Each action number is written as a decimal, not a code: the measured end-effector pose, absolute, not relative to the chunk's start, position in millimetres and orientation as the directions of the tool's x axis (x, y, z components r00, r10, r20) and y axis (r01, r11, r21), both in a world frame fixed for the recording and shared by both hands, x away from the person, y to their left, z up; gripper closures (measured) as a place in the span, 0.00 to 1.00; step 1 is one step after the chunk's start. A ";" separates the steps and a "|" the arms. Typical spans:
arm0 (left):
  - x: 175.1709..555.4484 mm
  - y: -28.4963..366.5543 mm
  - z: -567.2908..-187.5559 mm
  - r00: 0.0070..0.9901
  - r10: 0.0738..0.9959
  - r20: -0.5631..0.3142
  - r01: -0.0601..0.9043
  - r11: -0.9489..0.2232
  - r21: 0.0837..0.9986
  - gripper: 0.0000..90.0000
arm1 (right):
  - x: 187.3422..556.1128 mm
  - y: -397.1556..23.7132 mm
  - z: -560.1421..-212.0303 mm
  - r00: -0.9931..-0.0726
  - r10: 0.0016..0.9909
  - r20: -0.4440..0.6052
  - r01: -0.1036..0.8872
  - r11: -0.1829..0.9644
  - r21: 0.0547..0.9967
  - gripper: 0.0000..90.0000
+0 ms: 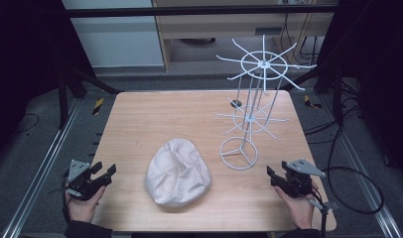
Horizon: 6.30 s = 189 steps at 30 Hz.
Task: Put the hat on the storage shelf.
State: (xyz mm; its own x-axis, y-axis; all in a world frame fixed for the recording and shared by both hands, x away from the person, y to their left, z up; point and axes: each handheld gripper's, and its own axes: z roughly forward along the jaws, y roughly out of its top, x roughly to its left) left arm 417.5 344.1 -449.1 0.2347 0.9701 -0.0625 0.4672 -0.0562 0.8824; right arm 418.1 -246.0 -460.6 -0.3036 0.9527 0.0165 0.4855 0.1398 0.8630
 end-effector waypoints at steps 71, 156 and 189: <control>395.4 210.3 -471.5 0.707 0.708 -0.006 0.510 -0.503 0.698 0.99 | 404.0 -227.4 -447.3 -0.409 0.911 0.051 0.507 0.180 0.843 0.91; 481.4 227.1 -446.8 0.531 0.848 -0.004 0.573 -0.355 0.739 0.96 | 409.3 -232.7 -453.7 -0.412 0.910 0.043 0.526 0.199 0.827 0.84; 386.3 178.3 -456.2 0.832 0.550 -0.077 0.443 -0.574 0.689 1.00 | 406.1 -233.2 -450.4 -0.423 0.904 0.062 0.527 0.190 0.828 0.89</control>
